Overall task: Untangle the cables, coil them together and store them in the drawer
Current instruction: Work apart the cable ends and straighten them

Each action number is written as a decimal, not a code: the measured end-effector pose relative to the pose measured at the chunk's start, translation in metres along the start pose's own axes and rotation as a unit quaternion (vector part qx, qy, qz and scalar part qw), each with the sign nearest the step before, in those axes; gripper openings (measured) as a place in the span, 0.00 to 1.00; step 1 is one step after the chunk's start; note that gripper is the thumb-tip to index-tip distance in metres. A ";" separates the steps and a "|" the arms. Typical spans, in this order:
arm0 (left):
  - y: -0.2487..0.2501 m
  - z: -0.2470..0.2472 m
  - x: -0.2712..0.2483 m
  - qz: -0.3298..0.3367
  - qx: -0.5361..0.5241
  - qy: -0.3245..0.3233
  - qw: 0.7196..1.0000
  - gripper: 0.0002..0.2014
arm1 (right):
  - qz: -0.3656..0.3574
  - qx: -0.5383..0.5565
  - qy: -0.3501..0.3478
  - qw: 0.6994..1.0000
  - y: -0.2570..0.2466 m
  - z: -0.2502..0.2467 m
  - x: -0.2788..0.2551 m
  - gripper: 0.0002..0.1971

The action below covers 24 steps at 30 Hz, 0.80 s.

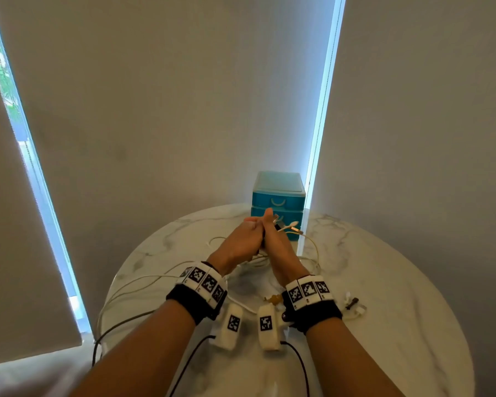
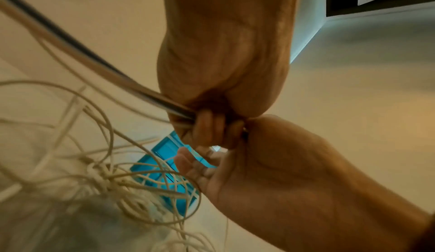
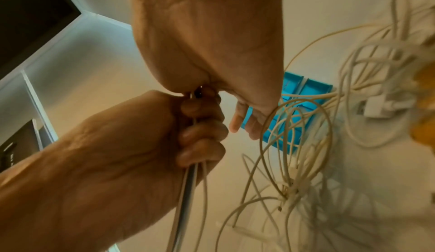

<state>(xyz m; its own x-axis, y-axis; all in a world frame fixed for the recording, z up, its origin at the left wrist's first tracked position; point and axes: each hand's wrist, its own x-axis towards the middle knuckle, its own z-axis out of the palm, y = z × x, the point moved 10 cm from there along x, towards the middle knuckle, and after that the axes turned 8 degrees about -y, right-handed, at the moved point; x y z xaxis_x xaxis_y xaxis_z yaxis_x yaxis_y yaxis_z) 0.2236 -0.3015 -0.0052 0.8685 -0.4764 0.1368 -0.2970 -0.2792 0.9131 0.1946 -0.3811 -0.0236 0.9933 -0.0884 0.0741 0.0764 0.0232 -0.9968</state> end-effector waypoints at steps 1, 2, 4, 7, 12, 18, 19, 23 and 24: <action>-0.001 0.001 0.004 0.014 0.023 0.022 0.999 0.27 | -0.006 0.010 -0.005 1.000 0.000 -0.003 0.001 0.33; 0.000 0.002 0.007 0.029 0.070 0.046 0.996 0.29 | -0.021 0.021 -0.010 0.999 -0.002 -0.006 0.002 0.30; 0.000 -0.003 0.008 0.030 0.169 0.098 0.980 0.35 | -0.046 0.062 -0.017 0.997 -0.004 -0.016 0.000 0.27; -0.007 -0.020 0.011 0.008 0.196 0.160 0.967 0.35 | -0.062 0.159 0.031 0.985 0.007 -0.048 -0.001 0.33; -0.022 -0.032 0.031 0.008 0.183 0.176 0.967 0.42 | -0.107 0.102 0.096 0.984 0.007 -0.080 -0.003 0.16; -0.029 -0.026 0.037 0.035 0.164 0.157 0.973 0.38 | -0.126 0.184 0.149 0.963 0.022 -0.088 0.002 0.12; -0.031 -0.025 0.037 0.039 0.165 0.153 0.974 0.38 | -0.122 0.198 0.148 0.961 0.024 -0.088 0.005 0.12; -0.038 -0.025 0.034 0.041 0.144 0.136 0.979 0.37 | -0.110 0.201 0.157 0.961 0.029 -0.087 0.009 0.11; -0.038 -0.024 0.034 0.043 0.142 0.131 0.980 0.37 | -0.108 0.188 0.157 0.964 0.030 -0.086 0.009 0.11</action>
<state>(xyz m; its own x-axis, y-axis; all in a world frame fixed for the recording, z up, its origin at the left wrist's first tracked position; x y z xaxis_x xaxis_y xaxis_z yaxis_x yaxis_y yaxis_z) 0.2737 -0.2873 -0.0263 0.8961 -0.2886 0.3371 -0.4404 -0.4857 0.7550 0.1989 -0.4667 -0.0558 0.8799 -0.4275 0.2074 0.3632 0.3235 -0.8737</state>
